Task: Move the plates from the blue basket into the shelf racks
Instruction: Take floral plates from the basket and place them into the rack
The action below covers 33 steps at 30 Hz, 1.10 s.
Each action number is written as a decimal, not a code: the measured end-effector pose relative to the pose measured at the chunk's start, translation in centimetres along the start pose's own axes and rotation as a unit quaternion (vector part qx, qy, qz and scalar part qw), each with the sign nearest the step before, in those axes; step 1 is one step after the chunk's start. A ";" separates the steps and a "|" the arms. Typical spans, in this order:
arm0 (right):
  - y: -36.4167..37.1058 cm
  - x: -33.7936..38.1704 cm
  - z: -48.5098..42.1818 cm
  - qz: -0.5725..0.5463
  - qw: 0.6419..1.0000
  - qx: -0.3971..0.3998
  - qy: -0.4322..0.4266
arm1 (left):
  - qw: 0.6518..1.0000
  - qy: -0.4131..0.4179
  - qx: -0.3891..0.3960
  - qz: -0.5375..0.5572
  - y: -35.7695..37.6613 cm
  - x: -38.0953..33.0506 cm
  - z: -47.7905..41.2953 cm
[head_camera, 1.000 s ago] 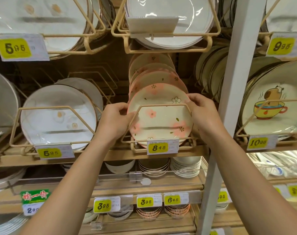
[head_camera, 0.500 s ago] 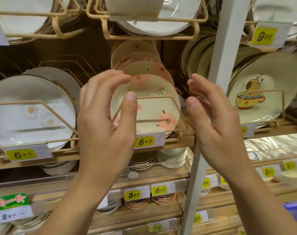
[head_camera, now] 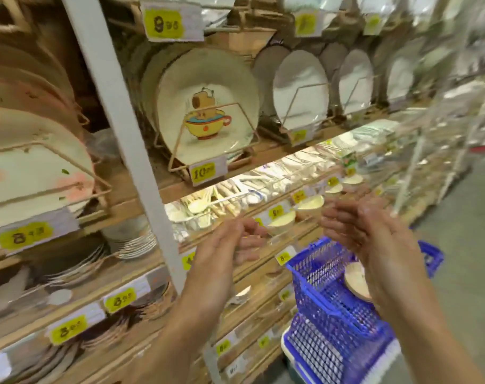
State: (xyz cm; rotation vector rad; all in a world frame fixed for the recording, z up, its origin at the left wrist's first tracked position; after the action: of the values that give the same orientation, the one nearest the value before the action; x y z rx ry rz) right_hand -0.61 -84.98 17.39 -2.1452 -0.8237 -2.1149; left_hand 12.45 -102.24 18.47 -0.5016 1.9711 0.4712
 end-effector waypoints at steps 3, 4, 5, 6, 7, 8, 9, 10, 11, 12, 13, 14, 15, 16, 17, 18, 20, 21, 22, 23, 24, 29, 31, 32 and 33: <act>-9.3 -1.7 1.0 0.026 0.994 -0.081 0.064 | 0.993 -0.110 0.011 0.037 6.0 4.5 0.9; -12.2 -2.2 1.6 0.030 0.990 -0.107 0.088 | 0.989 -0.143 0.022 0.036 8.1 5.8 1.2; -15.1 -2.6 2.2 0.031 0.984 -0.133 0.114 | 0.984 -0.168 0.036 0.040 10.1 7.0 1.6; -17.7 -3.0 2.9 0.024 0.977 -0.155 0.141 | 0.980 -0.186 0.050 0.048 12.1 8.0 2.0; -20.2 -3.2 3.7 0.015 0.970 -0.175 0.168 | 0.976 -0.200 0.063 0.057 14.0 8.9 2.5; -22.6 -3.4 4.6 0.011 0.962 -0.194 0.190 | 0.972 -0.212 0.077 0.063 16.0 9.8 3.2; -24.8 -3.4 5.6 0.015 0.956 -0.210 0.207 | 0.968 -0.223 0.089 0.065 17.8 10.5 4.0; -26.8 -3.3 6.6 0.023 0.949 -0.225 0.218 | 0.965 -0.235 0.100 0.064 19.6 11.4 4.9; -28.7 -3.1 7.5 0.029 0.943 -0.241 0.228 | 0.959 -0.251 0.110 0.066 21.3 12.3 5.8; -30.4 -3.0 8.4 0.029 0.935 -0.259 0.240 | 0.951 -0.274 0.120 0.074 23.1 13.3 6.8; -32.0 -2.8 9.2 0.027 0.927 -0.276 0.252 | 0.942 -0.300 0.128 0.084 24.8 14.2 7.6; -33.4 -2.6 9.8 0.026 0.921 -0.289 0.261 | 0.931 -0.326 0.135 0.092 26.5 15.1 8.4; -34.6 -2.2 10.1 0.027 0.916 -0.299 0.267 | 0.921 -0.350 0.140 0.096 28.1 15.9 8.9; -35.7 -1.8 10.4 0.030 0.911 -0.308 0.271 | 0.912 -0.370 0.145 0.097 29.6 16.7 9.3; -36.7 -1.3 10.6 0.033 0.908 -0.315 0.275 | 0.906 -0.384 0.150 0.094 30.9 17.3 9.5; -37.6 -0.9 10.6 0.035 0.906 -0.320 0.276 | 0.902 -0.391 0.157 0.089 32.1 17.9 9.5; -39.2 -0.4 10.3 0.033 0.902 -0.328 0.278 | 0.898 -0.398 0.168 0.088 34.1 19.1 9.2; -40.0 -0.2 10.0 0.030 0.901 -0.332 0.279 | 0.896 -0.400 0.169 0.092 34.9 19.7 9.0; -40.6 -0.1 9.5 0.028 0.899 -0.336 0.280 | 0.896 -0.400 0.169 0.096 35.7 20.3 8.7; -41.3 -0.1 8.9 0.027 0.897 -0.339 0.282 | 0.897 -0.397 0.169 0.097 36.4 20.9 8.2; -42.0 -0.1 8.1 0.027 0.896 -0.340 0.284 | 0.899 -0.392 0.171 0.098 37.1 21.7 7.7; -44.7 -0.8 2.1 0.049 0.892 -0.331 0.305 | 0.896 -0.400 0.163 0.100 40.3 25.8 4.0; -45.3 -1.0 -1.2 0.068 0.892 -0.320 0.313 | 0.901 -0.394 0.149 0.099 41.2 27.4 1.8; -45.4 -1.0 -3.0 0.076 0.893 -0.312 0.316 | 0.904 -0.391 0.142 0.097 41.5 28.1 0.6; -45.6 -1.1 -4.9 0.084 0.894 -0.302 0.320 | 0.906 -0.391 0.131 0.096 41.9 28.8 -0.8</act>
State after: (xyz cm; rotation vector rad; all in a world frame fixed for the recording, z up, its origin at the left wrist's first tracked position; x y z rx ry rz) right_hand -22.14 -47.93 1.11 -1.3793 0.0978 -2.9495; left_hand -22.35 -71.66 -2.54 0.0711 1.2702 0.4299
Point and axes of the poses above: each hand's wrist, its own z-axis away from the middle knuckle, its own y-axis out of the palm, x = y × z, the point moved 5 cm from there along -z, towards the middle knuckle, and after that the axes turned 14 degrees about y, right-handed, at the moved point
